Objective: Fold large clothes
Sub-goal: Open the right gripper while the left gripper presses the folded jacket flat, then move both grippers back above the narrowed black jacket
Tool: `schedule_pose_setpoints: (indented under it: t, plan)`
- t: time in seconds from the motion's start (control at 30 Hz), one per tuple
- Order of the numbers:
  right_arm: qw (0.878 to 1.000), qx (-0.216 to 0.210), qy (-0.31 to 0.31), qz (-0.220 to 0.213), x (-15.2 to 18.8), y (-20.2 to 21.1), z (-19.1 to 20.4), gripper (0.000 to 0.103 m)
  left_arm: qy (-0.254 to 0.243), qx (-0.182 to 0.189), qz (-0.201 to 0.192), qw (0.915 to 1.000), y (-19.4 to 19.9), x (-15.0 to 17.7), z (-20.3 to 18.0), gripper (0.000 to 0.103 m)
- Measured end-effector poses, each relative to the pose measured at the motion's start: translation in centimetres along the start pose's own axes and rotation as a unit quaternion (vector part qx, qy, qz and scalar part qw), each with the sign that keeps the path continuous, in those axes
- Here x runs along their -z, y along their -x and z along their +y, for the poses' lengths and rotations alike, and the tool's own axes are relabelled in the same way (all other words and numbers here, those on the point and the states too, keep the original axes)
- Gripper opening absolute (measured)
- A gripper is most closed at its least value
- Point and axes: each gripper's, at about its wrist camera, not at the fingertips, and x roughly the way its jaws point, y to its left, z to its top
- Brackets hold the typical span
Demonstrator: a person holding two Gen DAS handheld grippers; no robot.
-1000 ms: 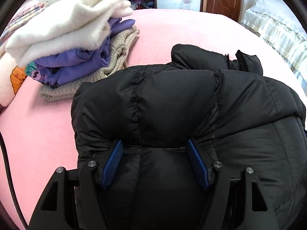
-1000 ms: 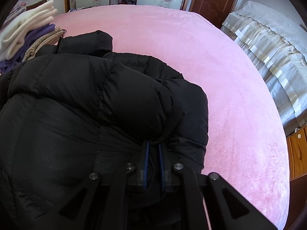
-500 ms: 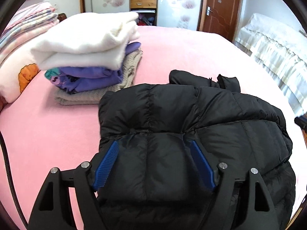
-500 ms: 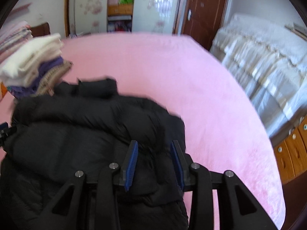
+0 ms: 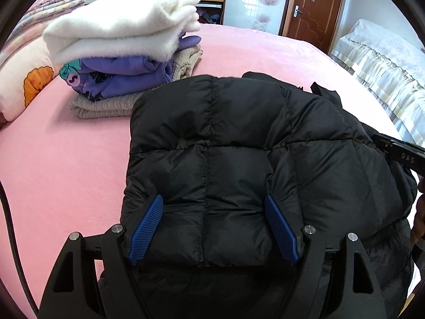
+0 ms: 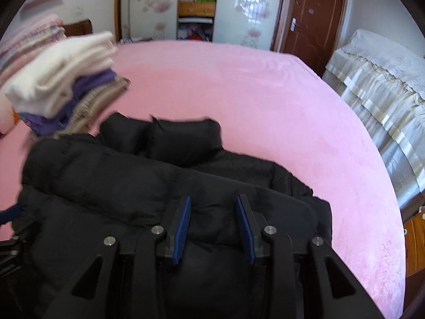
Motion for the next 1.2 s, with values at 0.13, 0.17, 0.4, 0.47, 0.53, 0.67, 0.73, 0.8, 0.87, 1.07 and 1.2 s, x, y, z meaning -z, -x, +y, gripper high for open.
schedule_pose_setpoints:
  t: [0.13,0.17,0.4,0.47,0.53,0.67,0.73,0.8,0.87,1.07,1.2]
  plan:
    - [1.0,0.003,-0.013,0.013,0.7,-1.1,-1.3,0.035,-0.004,-0.002,0.0,1.0,-0.7,0.3,-0.1,0.082]
    - [1.0,0.003,-0.015,0.014,0.8,-1.2,-1.5,0.035,-0.005,-0.003,-0.002,1.0,-0.8,0.4,-0.1,0.082]
    - [0.999,-0.011,-0.036,0.011,1.0,1.4,-2.1,0.037,-0.006,-0.018,-0.005,0.9998,1.3,0.4,0.1,0.082]
    - [0.999,-0.023,-0.046,0.001,1.3,3.0,-2.6,0.037,-0.002,-0.021,-0.008,0.9997,2.9,0.5,0.5,0.082]
    - [0.998,-0.026,-0.053,-0.01,1.8,5.3,-3.0,0.037,0.001,-0.02,-0.012,0.9997,4.5,0.8,0.9,0.082]
    - [0.997,-0.036,-0.055,-0.028,3.5,10.5,-3.6,0.038,0.006,-0.019,-0.022,0.9996,9.0,1.4,1.5,0.082]
    - [0.997,-0.04,-0.06,-0.039,4.6,13.4,-3.9,0.039,0.009,-0.018,-0.029,0.9994,11.5,1.9,1.7,0.083]
    - [0.995,-0.044,-0.066,-0.053,5.6,16.3,-4.3,0.042,0.009,-0.017,-0.036,0.9992,14.3,2.4,1.9,0.083]
    - [0.994,-0.046,-0.07,-0.067,6.7,19.4,-4.5,0.043,0.009,-0.014,-0.046,0.9988,16.7,3.0,2.0,0.083]
    - [0.99,-0.058,-0.066,-0.107,10.3,26.9,-4.4,0.05,0.023,-0.015,-0.088,0.9958,23.8,5.4,3.1,0.087]
    - [0.988,-0.058,-0.052,-0.13,13.2,30.7,-4.0,0.052,0.033,-0.008,-0.112,0.9932,27.0,7.9,3.8,0.087]
